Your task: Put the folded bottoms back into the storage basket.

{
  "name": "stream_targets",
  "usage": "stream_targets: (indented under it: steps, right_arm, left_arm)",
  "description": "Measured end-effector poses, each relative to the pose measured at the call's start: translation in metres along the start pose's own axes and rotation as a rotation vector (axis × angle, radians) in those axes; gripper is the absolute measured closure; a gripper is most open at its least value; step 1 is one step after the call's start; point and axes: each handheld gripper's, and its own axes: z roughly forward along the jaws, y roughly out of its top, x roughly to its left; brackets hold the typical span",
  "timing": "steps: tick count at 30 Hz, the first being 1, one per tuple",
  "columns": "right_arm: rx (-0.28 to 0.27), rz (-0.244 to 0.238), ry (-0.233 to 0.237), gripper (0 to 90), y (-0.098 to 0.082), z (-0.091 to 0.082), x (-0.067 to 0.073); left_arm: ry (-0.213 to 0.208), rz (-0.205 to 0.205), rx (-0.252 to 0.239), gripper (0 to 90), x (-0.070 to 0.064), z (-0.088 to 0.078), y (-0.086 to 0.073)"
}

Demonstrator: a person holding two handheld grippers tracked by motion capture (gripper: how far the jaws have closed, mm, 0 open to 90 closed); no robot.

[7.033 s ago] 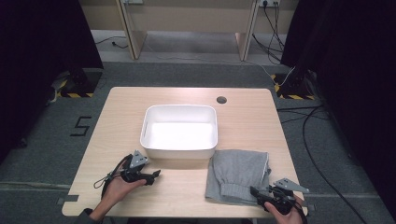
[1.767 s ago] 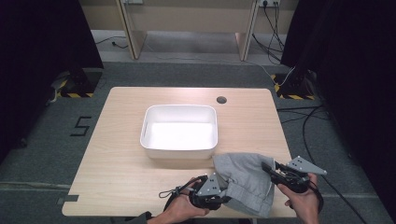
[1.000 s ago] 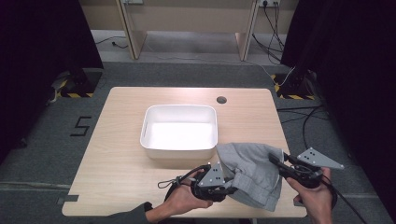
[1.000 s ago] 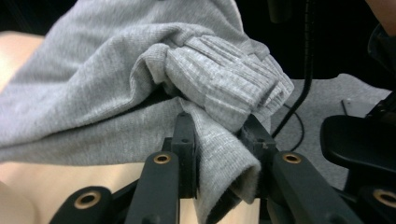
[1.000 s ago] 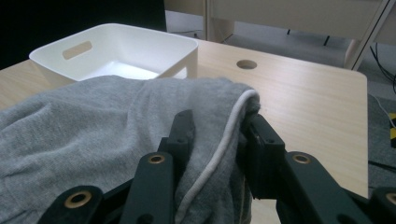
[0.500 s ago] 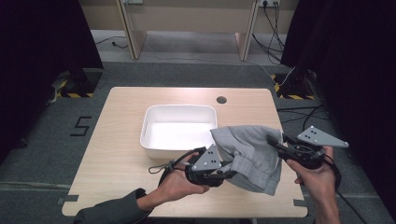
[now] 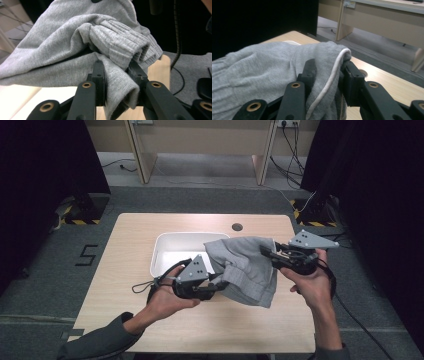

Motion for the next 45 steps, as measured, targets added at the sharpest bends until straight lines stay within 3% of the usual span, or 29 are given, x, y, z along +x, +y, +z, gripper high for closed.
stream_targets:
  steps: [12,22,32,45]
  right_arm:
    - [0.035,-0.026,0.057,67.8,0.032,0.066,0.008]
    - [0.082,-0.034,0.085,67.8,0.046,0.115,0.01]
    - [0.116,-0.043,0.12,67.8,0.051,0.149,0.011]
    - [0.204,-0.051,0.153,67.7,0.043,0.202,0.015]
  left_arm:
    - [0.105,-0.074,0.003,70.9,0.042,-0.027,-0.025]
    - [0.16,-0.133,0.003,70.9,0.067,-0.031,-0.041]
    - [0.193,-0.178,0.014,70.9,0.086,-0.035,-0.056]
    - [0.225,-0.253,0.052,70.8,0.111,-0.033,-0.083]
